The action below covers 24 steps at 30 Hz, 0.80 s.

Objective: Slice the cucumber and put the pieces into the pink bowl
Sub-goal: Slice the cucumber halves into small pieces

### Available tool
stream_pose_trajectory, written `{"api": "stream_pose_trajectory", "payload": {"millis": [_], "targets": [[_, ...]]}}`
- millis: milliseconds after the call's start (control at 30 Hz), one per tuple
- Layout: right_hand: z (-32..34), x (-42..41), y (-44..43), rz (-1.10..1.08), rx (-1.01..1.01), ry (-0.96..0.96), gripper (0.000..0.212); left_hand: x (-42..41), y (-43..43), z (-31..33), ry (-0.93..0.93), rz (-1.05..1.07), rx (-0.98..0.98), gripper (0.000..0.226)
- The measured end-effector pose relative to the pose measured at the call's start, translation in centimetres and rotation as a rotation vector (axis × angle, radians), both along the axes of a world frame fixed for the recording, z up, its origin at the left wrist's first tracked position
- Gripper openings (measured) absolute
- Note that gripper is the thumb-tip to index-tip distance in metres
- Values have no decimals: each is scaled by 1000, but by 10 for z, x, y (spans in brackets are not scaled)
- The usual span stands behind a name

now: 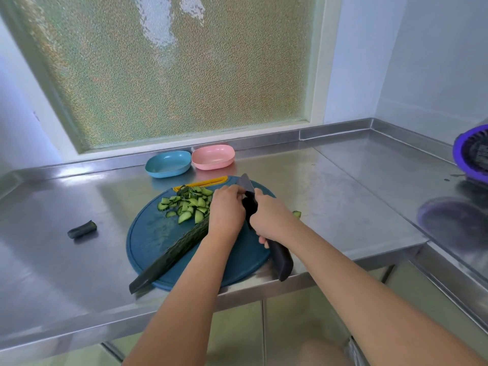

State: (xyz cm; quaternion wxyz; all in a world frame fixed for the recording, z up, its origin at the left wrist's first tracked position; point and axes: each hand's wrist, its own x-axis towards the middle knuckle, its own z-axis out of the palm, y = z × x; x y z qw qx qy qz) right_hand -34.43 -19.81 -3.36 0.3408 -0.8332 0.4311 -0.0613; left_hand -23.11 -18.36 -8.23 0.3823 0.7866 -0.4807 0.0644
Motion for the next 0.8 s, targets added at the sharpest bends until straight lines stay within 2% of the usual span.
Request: {"api": "stream_pose_trajectory", "payload": {"millis": [167,400,633,800], "targets": [[-3,-10,-7,-9,75,-91,71,2,1,0,38,2,-51,28],[-5,-16,-15,-54,172,-248,78,0,2,3,49,-1,-33,34],[0,-10,-14,-43,197,-246,77,0,2,2,28,16,-9,33],[2,-9,-14,-31,202,-246,68,0,3,2,13,12,-37,29]]}}
